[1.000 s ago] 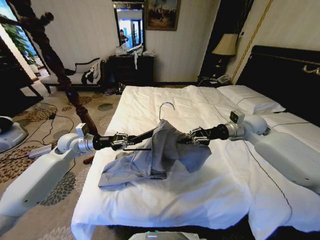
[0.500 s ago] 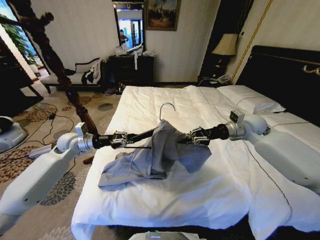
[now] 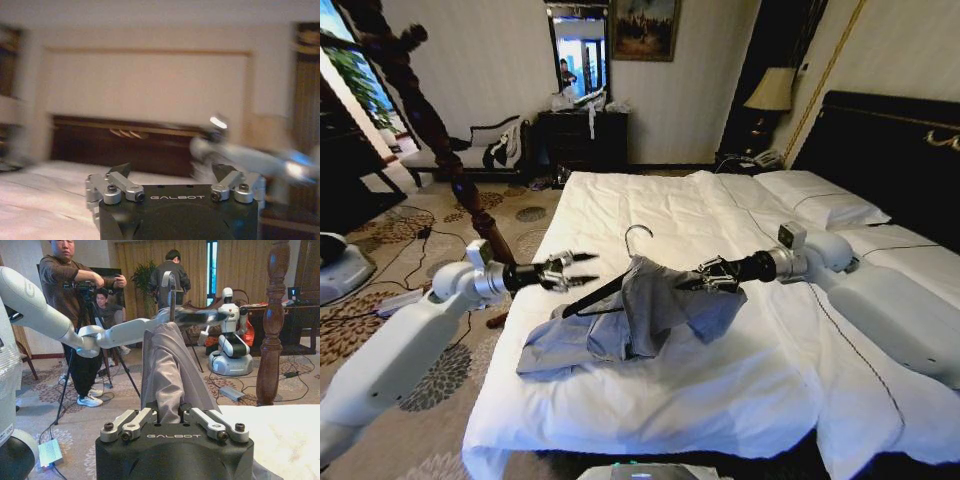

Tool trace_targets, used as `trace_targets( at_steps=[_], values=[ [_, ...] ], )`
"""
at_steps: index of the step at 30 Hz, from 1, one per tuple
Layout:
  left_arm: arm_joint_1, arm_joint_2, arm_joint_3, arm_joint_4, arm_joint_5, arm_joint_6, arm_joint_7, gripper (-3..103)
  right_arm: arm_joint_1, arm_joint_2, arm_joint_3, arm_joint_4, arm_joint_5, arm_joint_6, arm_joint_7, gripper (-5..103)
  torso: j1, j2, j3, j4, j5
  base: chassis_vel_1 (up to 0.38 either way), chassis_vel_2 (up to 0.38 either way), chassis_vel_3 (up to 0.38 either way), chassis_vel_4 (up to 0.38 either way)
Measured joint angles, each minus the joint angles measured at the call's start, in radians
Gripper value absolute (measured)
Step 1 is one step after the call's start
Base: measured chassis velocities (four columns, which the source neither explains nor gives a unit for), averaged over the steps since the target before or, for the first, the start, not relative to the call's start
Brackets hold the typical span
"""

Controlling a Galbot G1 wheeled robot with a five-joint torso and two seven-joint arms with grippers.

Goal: Pick up the clothes from the bed and hang them on the clothes hanger.

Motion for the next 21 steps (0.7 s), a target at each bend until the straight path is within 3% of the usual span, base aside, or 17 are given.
trace_targets(
  at_steps=[2,3,4,6,7,8,9,10,12,14,16,19,21],
  values=[
    [-0.013,-0.001,0.0,0.03,-0.021,-0.02,-0.114,98,-0.001,0.004,0.0,0.0,-0.001,0.001,0.0,16,0.0,0.0,0.0,0.0,-0.0002,0.0,0.0,0.0,0.0],
    [-0.013,-0.001,0.0,0.03,-0.021,-0.02,-0.114,98,-0.001,0.004,0.0,0.0,-0.001,0.001,0.0,16,0.0,0.0,0.0,0.0,-0.0002,0.0,0.0,0.0,0.0],
    [-0.019,-0.001,0.001,0.046,-0.027,-0.027,-0.2,100,-0.001,0.007,0.001,0.0,-0.001,0.001,0.0,16,0.0,0.0,0.0,0.0001,-0.0001,0.0,0.0,0.0,0.0],
    [-0.015,-0.007,0.004,0.074,-0.018,-0.034,-0.436,100,0.003,0.017,0.006,0.002,0.005,0.003,0.006,16,0.0,0.0,0.0,0.0,-0.0001,0.0,0.0,0.0,0.0],
    [-0.002,-0.01,0.0,0.08,-0.001,-0.034,-0.506,100,0.008,0.02,0.013,0.007,0.015,0.003,0.01,16,0.0,0.0,0.0,-0.0001,0.0,0.0,0.0,0.0,0.0],
    [-0.002,-0.01,0.0,0.08,-0.001,-0.034,-0.506,100,0.008,0.02,0.013,0.007,0.015,0.003,0.01,16,0.0,0.0,0.0,-0.0001,0.0,0.0,0.0,0.0,0.0],
    [0.009,-0.012,-0.004,0.082,0.011,-0.034,-0.548,100,0.012,0.022,0.017,0.011,0.021,0.004,0.013,16,0.0,0.0,0.0,-0.0001,0.0,0.0,0.0,0.0,0.0],
    [0.053,-0.016,-0.02,0.081,0.044,-0.034,-0.636,100,0.021,0.024,0.027,0.02,0.035,0.005,0.016,16,0.0,0.0,0.0,0.0,-0.0001,0.0,0.0,0.0,0.0],
    [0.115,-0.023,-0.039,0.061,0.083,-0.043,-0.703,100,0.03,0.024,0.036,0.032,0.05,0.009,0.017,16,0.0,0.0,0.0,0.0004,-0.0006,0.0,0.0,0.0,0.0],
    [0.149,-0.027,-0.045,0.044,0.111,-0.058,-0.732,100,0.034,0.024,0.04,0.037,0.055,0.013,0.017,16,0.0,0.0,0.0,0.0005,-0.0005,0.0,0.0,0.0,0.0],
    [0.274,-0.045,-0.059,-0.038,0.242,-0.129,-0.817,100,0.038,0.023,0.048,0.046,0.064,0.018,0.021,16,0.0,0.0,0.0,0.0002,-0.0003,0.0,0.0,0.0,0.0],
    [0.352,-0.066,-0.072,-0.094,0.286,-0.151,-0.828,100,0.038,0.023,0.055,0.051,0.066,0.02,0.022,16,0.0,0.0,0.0,-0.0002,0.0005,0.0,0.0,0.0,0.0],
    [0.479,-0.116,-0.078,-0.172,0.322,-0.196,-0.785,100,0.037,0.019,0.07,0.061,0.075,0.022,0.022,16,0.0,0.0,0.0,0.0002,-0.0001,0.0,0.0,0.0,0.0]
  ],
)
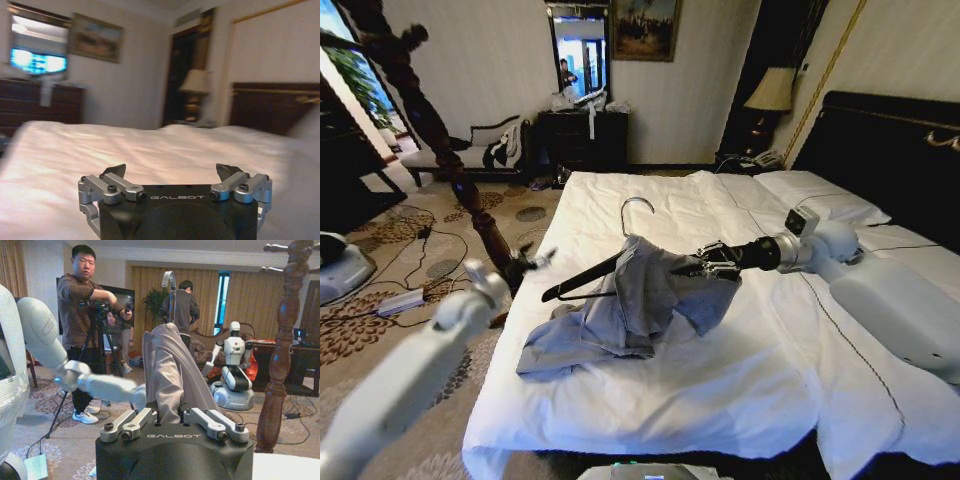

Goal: Pick up the clothes from the bed and hang them on the clothes hanger.

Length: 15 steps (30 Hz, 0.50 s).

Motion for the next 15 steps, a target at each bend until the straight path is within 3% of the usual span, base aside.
trace_targets(
  at_steps=[5,9,12,15],
  values=[
    [0.14,-0.042,-0.005,-0.037,0.091,-0.102,0.113,100,-0.011,-0.018,0.021,0.013,0.007,0.005,0.0,16,0.0,0.0,0.0,-0.0002,0.0,0.0,0.0,0.0,0.0],
    [0.231,-0.04,-0.03,-0.04,0.104,-0.141,0.135,100,-0.017,-0.022,0.03,0.012,0.009,0.01,0.001,16,0.0,0.0,0.0,-0.0004,0.0003,0.0,0.0,0.0,0.0],
    [0.35,-0.045,-0.091,-0.039,0.11,-0.216,0.178,100,-0.014,-0.018,0.039,0.007,0.032,0.014,0.015,16,0.0,0.0,0.0,0.0003,0.0002,0.0,0.0,0.0,0.0],
    [0.395,-0.048,-0.104,-0.036,0.124,-0.245,0.206,100,-0.018,-0.024,0.051,0.007,0.044,0.015,0.018,16,0.0,0.0,0.0,0.0005,0.0,0.0,0.0,0.0,0.0]
  ],
)
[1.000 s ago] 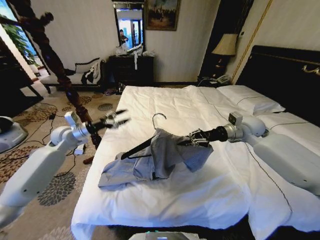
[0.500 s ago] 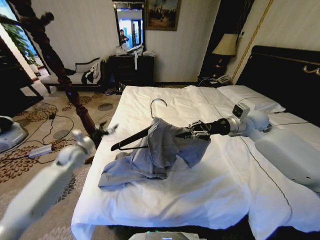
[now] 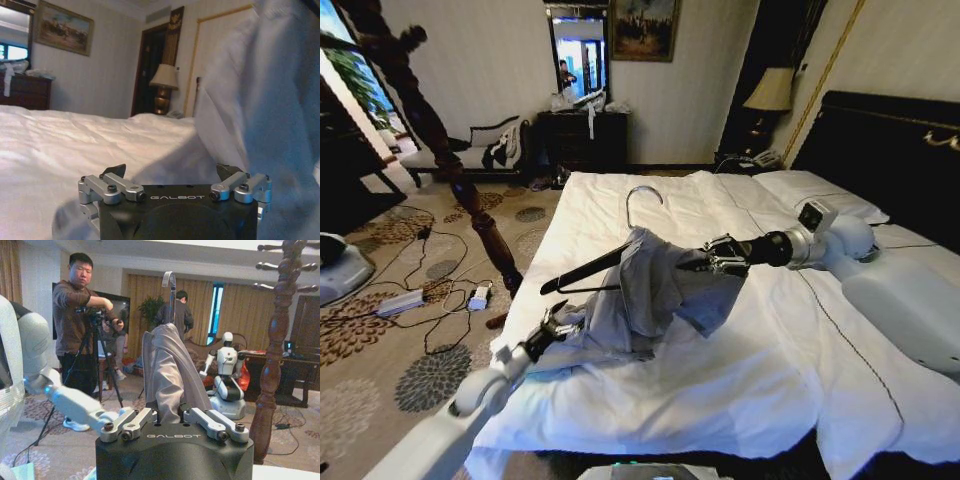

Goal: Pick up the clothes from the bed and hang them on the clothes hanger.

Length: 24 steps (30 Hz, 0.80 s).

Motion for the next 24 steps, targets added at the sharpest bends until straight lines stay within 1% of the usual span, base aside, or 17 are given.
trace_targets(
  at_steps=[1,2,5,6,8,9,11,12,13,14,15,17,18,19,22,23,24],
  values=[
    [0.034,-0.01,-0.008,0.004,0.029,-0.026,0.029,100,-0.005,-0.006,0.011,0.0,0.005,0.001,0.0,16,0.0,0.0,0.0,-0.0006,0.0002,0.0,0.0,0.0,0.0],
    [0.055,-0.021,-0.01,0.003,0.046,-0.04,0.05,100,-0.006,-0.009,0.016,0.0,0.007,0.002,0.0,16,0.0,0.0,0.0,-0.0011,0.0002,0.0,0.0,0.0,0.0],
    [0.081,-0.045,-0.009,-0.003,0.065,-0.053,0.078,100,-0.006,-0.01,0.02,0.0,0.012,0.003,0.0,16,0.0,0.0,0.0,-0.0008,0.0001,0.0,0.0,0.0,0.0],
    [0.096,-0.075,0.003,-0.014,0.078,-0.058,0.101,100,-0.005,-0.011,0.023,0.001,0.018,0.003,0.0,16,0.0,0.0,0.0,-0.0003,0.0002,0.0,0.0,0.0,0.0],
    [0.1,-0.102,0.024,-0.024,0.086,-0.058,0.118,100,0.0,-0.013,0.024,0.006,0.024,0.003,0.0,16,0.0,0.0,0.0,-0.0004,0.0001,0.0,0.0,0.0,0.0],
    [0.1,-0.102,0.024,-0.024,0.086,-0.058,0.118,100,0.0,-0.013,0.024,0.006,0.024,0.003,0.0,16,0.0,0.0,0.0,-0.0004,0.0001,0.0,0.0,0.0,0.0],
    [0.099,-0.134,0.056,-0.033,0.089,-0.046,0.146,100,0.004,-0.017,0.025,0.013,0.033,0.003,0.003,16,0.0,0.0,0.0,-0.0008,0.0002,0.0,0.0,0.0,0.0],
    [0.099,-0.141,0.065,-0.036,0.085,-0.041,0.149,100,0.004,-0.018,0.025,0.015,0.034,0.003,0.004,16,0.0,0.0,0.0,-0.0007,0.0003,0.0,0.0,0.0,0.0],
    [0.097,-0.156,0.081,-0.045,0.065,-0.027,0.153,100,0.004,-0.02,0.025,0.018,0.037,0.003,0.005,16,0.0,0.0,0.0,-0.0007,0.0002,0.0,0.0,0.0,0.0],
    [0.097,-0.156,0.081,-0.045,0.065,-0.027,0.153,100,0.004,-0.02,0.025,0.018,0.037,0.003,0.005,16,0.0,0.0,0.0,-0.0007,0.0002,0.0,0.0,0.0,0.0],
    [0.095,-0.166,0.092,-0.051,0.044,-0.017,0.153,100,0.004,-0.02,0.025,0.021,0.038,0.003,0.005,16,0.0,0.0,0.0,-0.0007,0.0002,0.0,0.0,0.0,0.0],
    [0.09,-0.185,0.114,-0.064,-0.004,0.006,0.151,100,0.004,-0.02,0.025,0.025,0.04,0.003,0.006,16,0.0,0.0,0.0,-0.0007,0.0002,0.0,0.0,0.0,0.0],
    [0.083,-0.203,0.133,-0.071,-0.041,0.023,0.149,100,0.004,-0.018,0.025,0.026,0.041,0.003,0.006,16,0.0,0.0,0.0,-0.0007,0.0002,0.0,0.0,0.0,0.0],
    [0.083,-0.203,0.133,-0.071,-0.041,0.023,0.149,100,0.004,-0.018,0.025,0.026,0.041,0.003,0.006,16,0.0,0.0,0.0,-0.0007,0.0002,0.0,0.0,0.0,0.0],
    [0.068,-0.231,0.157,-0.074,-0.09,0.044,0.149,100,0.007,-0.013,0.017,0.028,0.041,0.003,0.006,16,0.0,0.0,0.0,-0.0006,0.0003,0.0,0.0,0.0,0.0],
    [0.059,-0.249,0.169,-0.074,-0.121,0.056,0.149,102,0.01,-0.01,0.013,0.028,0.041,0.003,0.006,16,0.0,0.0,0.0,-0.0006,0.0001,0.0,0.0,0.0,0.0],
    [0.059,-0.249,0.169,-0.074,-0.121,0.056,0.149,102,0.01,-0.01,0.013,0.028,0.041,0.003,0.006,16,0.0,0.0,0.0,-0.0006,0.0001,0.0,0.0,0.0,0.0]
  ],
)
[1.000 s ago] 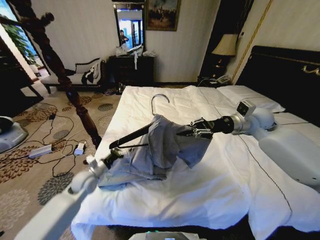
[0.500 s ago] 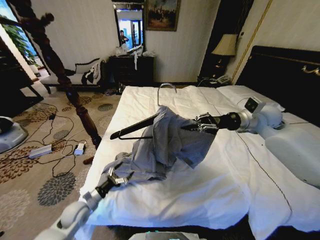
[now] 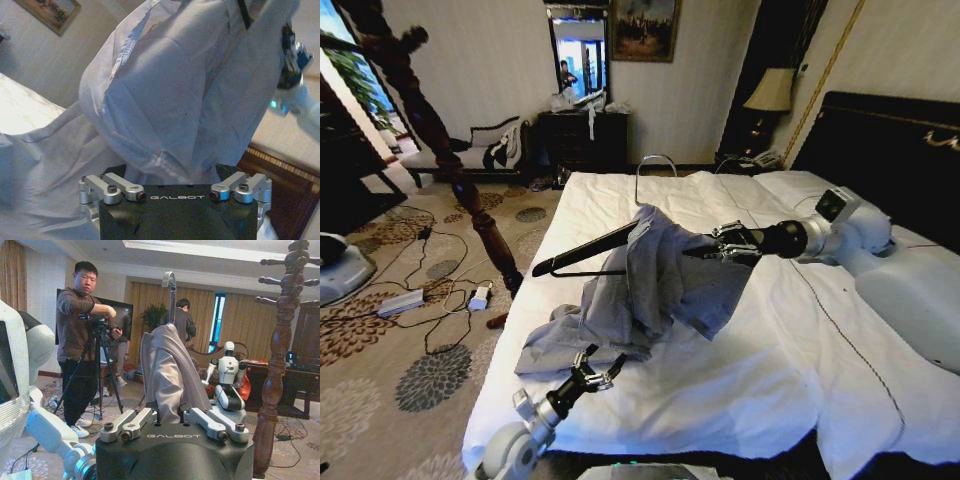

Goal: Pick up the clothes from the bed and hang them on the clothes hanger.

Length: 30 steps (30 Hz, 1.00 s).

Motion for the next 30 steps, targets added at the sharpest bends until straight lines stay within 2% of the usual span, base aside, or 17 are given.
trace_targets(
  at_steps=[3,4,6,8,9,12,15,16,17,19,21,24,28,30],
  values=[
    [-0.01,-0.026,0.02,0.001,-0.03,0.019,-0.003,97,0.005,0.006,-0.007,-0.002,0.0,0.001,0.0,16,0.0,0.0,0.0,0.0,0.0001,0.0,0.0,0.0,0.0],
    [-0.014,-0.038,0.03,0.002,-0.033,0.024,-0.006,93,0.007,0.009,-0.01,-0.004,0.0,0.001,0.0,16,0.0,0.0,0.0,0.0,0.0001,0.0,0.0,0.0,0.0],
    [-0.016,-0.045,0.036,0.003,-0.034,0.027,-0.01,93,0.009,0.011,-0.012,-0.005,0.0,0.001,0.0,16,0.0,0.0,0.0,0.0,0.0001,0.0,0.0,0.0,0.0],
    [-0.018,-0.056,0.043,0.005,-0.034,0.03,-0.017,82,0.01,0.013,-0.014,-0.008,0.0,0.001,0.0,16,0.0,0.0,0.0,0.0001,0.0,0.0,0.0,0.0,0.0],
    [-0.018,-0.056,0.043,0.005,-0.034,0.03,-0.017,82,0.01,0.013,-0.014,-0.008,0.0,0.001,0.0,16,0.0,0.0,0.0,0.0001,0.0,0.0,0.0,0.0,0.0],
    [-0.016,-0.067,0.037,0.005,-0.043,0.03,-0.028,66,0.005,0.014,-0.013,-0.01,-0.003,0.004,0.0,16,0.0,0.0,0.0,0.0,0.0001,0.0,0.0,0.0,0.0],
    [-0.013,-0.069,0.03,0.002,-0.046,0.03,-0.03,60,0.002,0.014,-0.01,-0.01,-0.004,0.005,0.0,16,0.0,0.0,0.0,0.0,0.0,0.0,0.0,0.0,0.0],
    [-0.01,-0.07,0.027,0.0,-0.046,0.03,-0.03,55,0.001,0.014,-0.009,-0.01,-0.004,0.005,0.0,16,0.0,0.0,0.0,0.0,0.0001,0.0,0.0,0.0,0.0],
    [-0.004,-0.072,0.023,-0.004,-0.046,0.03,-0.03,44,0.0,0.014,-0.006,-0.01,-0.004,0.006,0.0,16,0.0,0.0,0.0,0.0,0.0,0.0,0.0,0.0,0.0],
    [0.0,-0.074,0.022,-0.005,-0.046,0.029,-0.03,44,0.0,0.014,-0.005,-0.011,-0.004,0.006,0.0,16,0.0,0.0,0.0,0.0,0.0,0.0,0.0,0.0,0.0],
    [0.006,-0.074,0.021,-0.008,-0.045,0.029,-0.03,33,0.001,0.011,-0.003,-0.012,-0.004,0.006,0.0,16,0.0,0.0,0.0,0.0001,0.0,0.0,0.0,0.0,0.0],
    [0.012,-0.074,0.017,-0.01,-0.047,0.029,-0.03,27,0.0,0.007,0.001,-0.013,-0.004,0.006,0.0,16,0.0,0.0,0.0,0.0,0.0,0.0,0.0,0.0,0.0],
    [0.024,-0.07,0.005,-0.021,-0.054,0.029,-0.032,6,-0.005,-0.004,0.011,-0.013,-0.001,0.007,0.0,16,0.0,0.0,0.0,0.0,0.0,0.0,0.0,0.0,0.0],
    [0.027,-0.069,0.003,-0.025,-0.054,0.028,-0.032,6,-0.006,-0.006,0.012,-0.013,-0.001,0.007,0.001,16,0.0,0.0,0.0,0.0,-0.0001,0.0,0.0,0.0,0.0]
  ],
)
